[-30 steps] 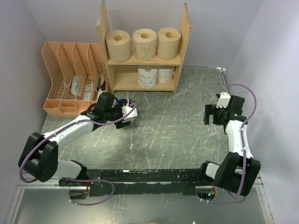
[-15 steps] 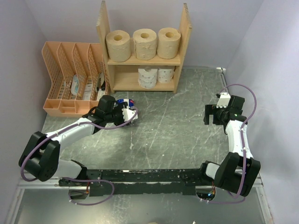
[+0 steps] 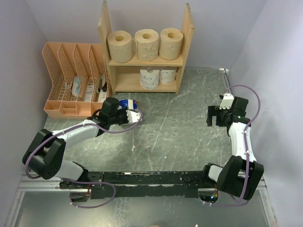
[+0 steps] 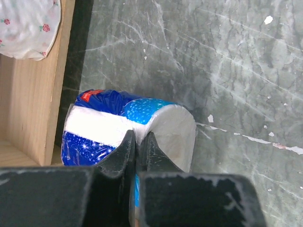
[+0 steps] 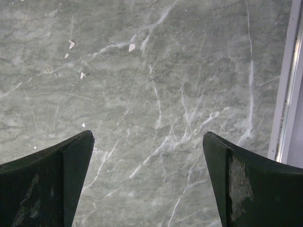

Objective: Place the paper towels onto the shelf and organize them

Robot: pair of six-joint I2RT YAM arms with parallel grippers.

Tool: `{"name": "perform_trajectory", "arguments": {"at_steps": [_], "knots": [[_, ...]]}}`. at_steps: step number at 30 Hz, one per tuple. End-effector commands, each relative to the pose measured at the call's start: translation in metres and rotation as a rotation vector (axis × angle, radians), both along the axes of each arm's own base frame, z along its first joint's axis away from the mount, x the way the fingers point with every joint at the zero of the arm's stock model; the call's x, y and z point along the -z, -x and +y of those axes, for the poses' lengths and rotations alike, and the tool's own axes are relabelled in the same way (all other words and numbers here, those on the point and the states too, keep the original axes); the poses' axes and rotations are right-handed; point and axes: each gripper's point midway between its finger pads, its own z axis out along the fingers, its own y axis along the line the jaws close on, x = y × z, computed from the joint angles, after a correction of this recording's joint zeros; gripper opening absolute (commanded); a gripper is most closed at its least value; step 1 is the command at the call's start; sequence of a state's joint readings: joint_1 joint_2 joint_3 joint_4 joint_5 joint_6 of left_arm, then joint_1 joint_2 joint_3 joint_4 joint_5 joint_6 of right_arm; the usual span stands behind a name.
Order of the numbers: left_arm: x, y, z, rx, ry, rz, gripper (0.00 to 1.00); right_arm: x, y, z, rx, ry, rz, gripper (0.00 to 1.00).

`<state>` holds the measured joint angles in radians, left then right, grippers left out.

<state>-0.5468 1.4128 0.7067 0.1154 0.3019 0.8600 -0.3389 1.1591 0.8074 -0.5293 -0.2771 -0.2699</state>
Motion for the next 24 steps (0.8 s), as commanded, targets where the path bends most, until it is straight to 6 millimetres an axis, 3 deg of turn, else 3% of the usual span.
{"name": "perform_trajectory", "arguments": {"at_steps": [1, 5, 8, 10, 12, 16, 20, 24], "knots": [[0.047, 0.02, 0.02, -0.028, -0.114, 0.142, 0.07, -0.01, -0.003, 0.0, -0.009, 0.014, -0.029, 1.0], [0.058, 0.029, 0.022, -0.106, -0.122, 0.277, 0.07, -0.009, -0.003, 0.0, -0.012, 0.012, -0.028, 1.0], [0.045, 0.014, 0.019, -0.271, -0.092, 0.393, 0.07, -0.009, -0.003, 0.0, -0.011, 0.013, -0.028, 1.0], [0.044, 0.02, 0.013, -0.319, -0.069, 0.552, 0.07, -0.009, -0.003, 0.0, -0.01, 0.015, -0.027, 1.0], [0.029, 0.028, 0.0, -0.304, 0.027, 0.67, 0.07, -0.008, -0.003, 0.0, -0.009, 0.016, -0.024, 1.0], [-0.023, 0.036, -0.026, -0.229, 0.28, 0.664, 0.07, -0.009, -0.003, -0.001, -0.006, 0.019, -0.027, 1.0], [-0.074, 0.027, -0.03, -0.355, 0.515, 0.63, 0.07, -0.008, -0.003, -0.002, -0.003, 0.02, -0.024, 1.0], [-0.091, 0.021, -0.033, -0.483, 0.572, 0.757, 0.07, -0.007, -0.003, -0.002, -0.002, 0.021, -0.021, 1.0]]}}
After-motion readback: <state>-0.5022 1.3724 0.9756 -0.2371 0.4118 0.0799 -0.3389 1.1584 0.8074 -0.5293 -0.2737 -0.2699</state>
